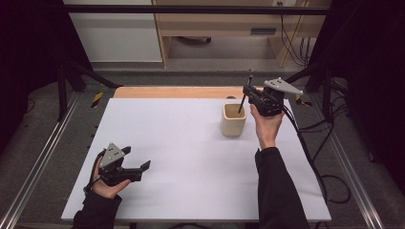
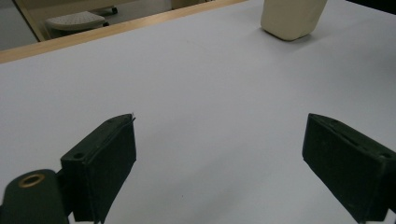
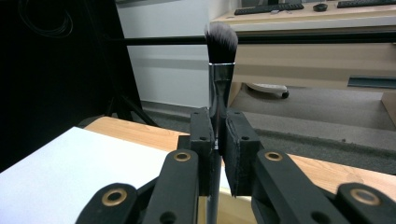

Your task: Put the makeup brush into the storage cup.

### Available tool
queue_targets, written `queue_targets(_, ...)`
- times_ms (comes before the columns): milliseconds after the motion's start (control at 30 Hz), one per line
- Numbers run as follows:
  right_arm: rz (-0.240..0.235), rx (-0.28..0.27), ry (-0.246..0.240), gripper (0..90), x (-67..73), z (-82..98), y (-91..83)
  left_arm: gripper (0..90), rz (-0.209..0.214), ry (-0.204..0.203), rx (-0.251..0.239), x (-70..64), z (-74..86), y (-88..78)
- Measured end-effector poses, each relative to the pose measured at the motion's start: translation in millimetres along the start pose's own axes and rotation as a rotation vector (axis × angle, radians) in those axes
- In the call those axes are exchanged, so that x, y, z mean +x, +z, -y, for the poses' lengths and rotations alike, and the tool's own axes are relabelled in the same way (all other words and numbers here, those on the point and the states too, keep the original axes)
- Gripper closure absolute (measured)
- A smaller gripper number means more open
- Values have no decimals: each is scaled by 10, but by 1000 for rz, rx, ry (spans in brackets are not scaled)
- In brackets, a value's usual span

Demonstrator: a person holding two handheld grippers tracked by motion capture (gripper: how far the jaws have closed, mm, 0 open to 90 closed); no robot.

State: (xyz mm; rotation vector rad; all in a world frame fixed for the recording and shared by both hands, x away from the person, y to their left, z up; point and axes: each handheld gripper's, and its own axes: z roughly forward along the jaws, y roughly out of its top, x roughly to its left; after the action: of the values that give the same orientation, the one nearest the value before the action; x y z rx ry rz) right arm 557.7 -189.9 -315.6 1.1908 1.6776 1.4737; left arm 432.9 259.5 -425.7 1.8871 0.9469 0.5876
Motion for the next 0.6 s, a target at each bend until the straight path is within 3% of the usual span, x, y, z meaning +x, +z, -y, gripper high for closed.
queue_targets(433,39,23,-15,832,-11,99,183,94,2,3,1,3,2,2)
queue_targets(600,44,34,7,832,-53,156,237,94,0,2,1,5,3,3)
